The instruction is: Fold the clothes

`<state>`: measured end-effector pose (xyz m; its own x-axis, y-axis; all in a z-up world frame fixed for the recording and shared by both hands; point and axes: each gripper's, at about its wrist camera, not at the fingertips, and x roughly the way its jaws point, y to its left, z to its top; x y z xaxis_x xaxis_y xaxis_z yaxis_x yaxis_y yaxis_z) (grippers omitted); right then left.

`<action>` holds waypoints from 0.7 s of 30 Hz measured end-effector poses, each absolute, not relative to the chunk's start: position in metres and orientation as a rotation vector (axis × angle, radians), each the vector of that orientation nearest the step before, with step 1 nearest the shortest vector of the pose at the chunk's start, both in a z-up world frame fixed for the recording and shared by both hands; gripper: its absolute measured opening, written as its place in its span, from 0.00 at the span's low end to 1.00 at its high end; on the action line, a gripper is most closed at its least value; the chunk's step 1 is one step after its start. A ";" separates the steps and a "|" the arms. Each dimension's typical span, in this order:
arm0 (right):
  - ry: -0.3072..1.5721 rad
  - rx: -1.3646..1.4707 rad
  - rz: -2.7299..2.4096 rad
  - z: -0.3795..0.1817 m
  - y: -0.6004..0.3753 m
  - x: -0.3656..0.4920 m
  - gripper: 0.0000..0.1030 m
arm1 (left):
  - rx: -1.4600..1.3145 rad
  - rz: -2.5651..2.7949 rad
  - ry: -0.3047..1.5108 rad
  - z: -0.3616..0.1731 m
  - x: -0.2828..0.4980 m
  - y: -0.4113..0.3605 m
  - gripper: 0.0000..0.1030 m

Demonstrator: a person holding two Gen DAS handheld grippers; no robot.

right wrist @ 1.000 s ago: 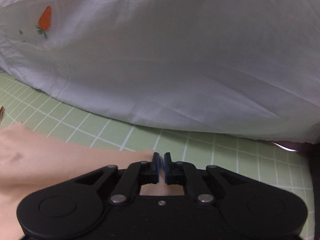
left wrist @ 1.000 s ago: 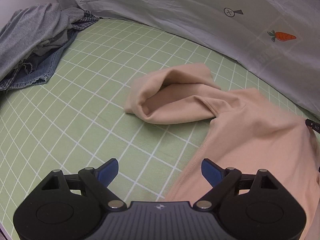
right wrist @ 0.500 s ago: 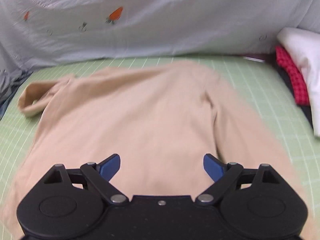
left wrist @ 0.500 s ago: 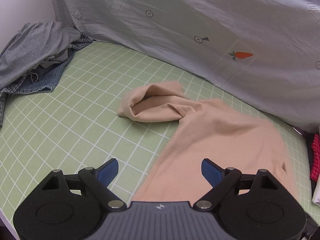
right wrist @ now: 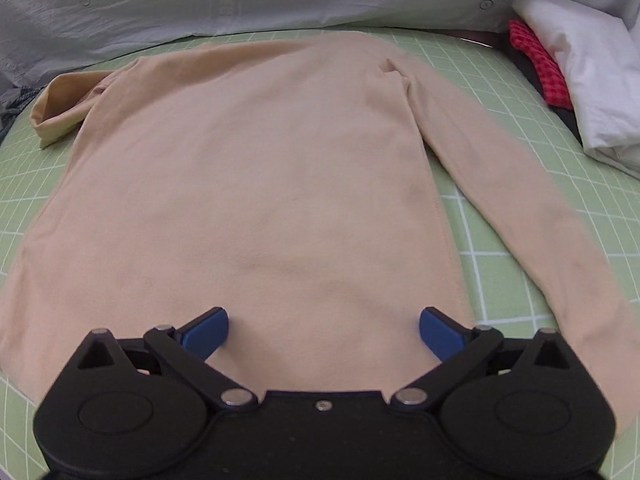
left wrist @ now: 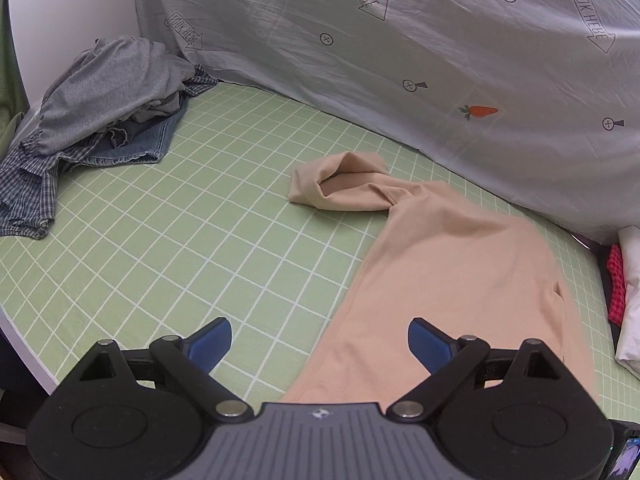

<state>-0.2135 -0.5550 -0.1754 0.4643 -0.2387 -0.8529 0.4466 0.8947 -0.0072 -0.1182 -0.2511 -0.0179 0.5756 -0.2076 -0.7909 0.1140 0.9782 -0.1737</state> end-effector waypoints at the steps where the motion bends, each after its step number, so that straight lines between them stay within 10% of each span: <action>1: 1.009 0.242 -0.446 -0.176 -0.554 -0.212 1.00 | -0.108 -0.193 0.933 -0.016 -0.113 -0.244 0.92; 21: 0.958 0.421 -0.766 -0.180 -0.536 -0.191 1.00 | 0.009 -0.462 0.942 -0.054 0.096 -0.277 0.79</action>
